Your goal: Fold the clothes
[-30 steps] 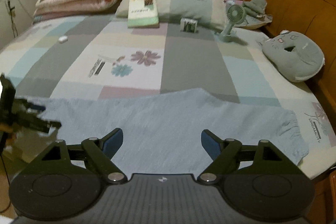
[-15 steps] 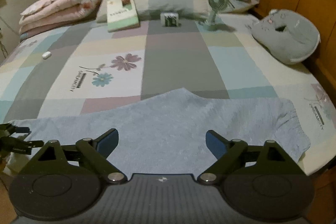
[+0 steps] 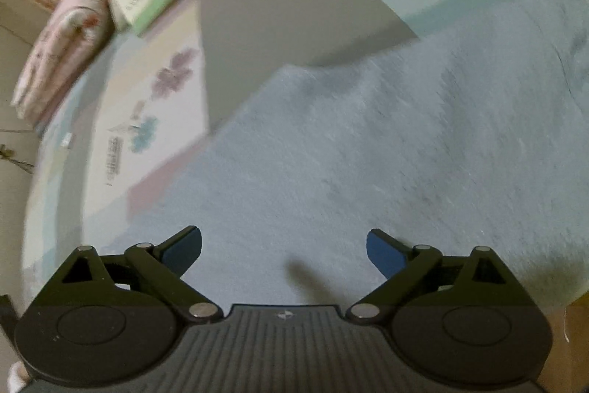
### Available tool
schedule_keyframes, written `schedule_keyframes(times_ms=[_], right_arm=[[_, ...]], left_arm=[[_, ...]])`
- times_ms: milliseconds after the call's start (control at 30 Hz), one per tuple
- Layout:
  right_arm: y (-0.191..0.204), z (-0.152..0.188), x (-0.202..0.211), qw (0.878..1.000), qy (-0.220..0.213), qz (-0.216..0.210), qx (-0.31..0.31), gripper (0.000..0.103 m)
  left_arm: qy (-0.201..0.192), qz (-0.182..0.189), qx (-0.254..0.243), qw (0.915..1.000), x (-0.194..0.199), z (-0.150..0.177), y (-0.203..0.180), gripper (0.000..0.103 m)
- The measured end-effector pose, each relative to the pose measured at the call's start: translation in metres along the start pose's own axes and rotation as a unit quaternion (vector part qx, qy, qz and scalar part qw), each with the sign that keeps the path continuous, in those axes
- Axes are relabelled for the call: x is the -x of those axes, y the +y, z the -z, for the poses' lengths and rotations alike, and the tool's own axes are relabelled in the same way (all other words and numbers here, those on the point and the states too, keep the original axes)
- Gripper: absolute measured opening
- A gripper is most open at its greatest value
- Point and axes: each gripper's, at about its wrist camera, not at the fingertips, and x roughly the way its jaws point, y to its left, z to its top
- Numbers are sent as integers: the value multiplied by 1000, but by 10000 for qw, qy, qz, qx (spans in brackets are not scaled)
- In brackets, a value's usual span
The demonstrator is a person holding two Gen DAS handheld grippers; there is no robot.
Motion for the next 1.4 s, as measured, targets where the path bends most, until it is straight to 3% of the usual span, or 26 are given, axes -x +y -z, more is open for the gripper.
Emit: schedule_keyframes(times_ms=[167, 733, 1000, 1167, 1300, 1400], right_arm=[[-22, 11, -7, 9994, 137, 310, -3, 99], [-41, 11, -3, 9987, 145, -244, 432, 103], [-35, 14, -4, 9950, 169, -222, 958, 103], [-40, 21, -1, 9928, -69, -365, 1143, 103], [-52, 26, 3, 9920, -299, -663, 1036, 103], [-54, 26, 6, 9907, -244, -778, 1089, 103]], left_arm=[[81, -50, 47, 9999, -2, -3, -1, 94], [597, -198, 221, 9978, -10, -19, -1, 95], [723, -203, 276, 9968, -14, -24, 2, 98], [819, -232, 359, 9957, -16, -27, 4, 98], [907, -569, 525, 9929, -8, -32, 0, 96], [753, -811, 607, 9920, 22, -40, -12, 96]])
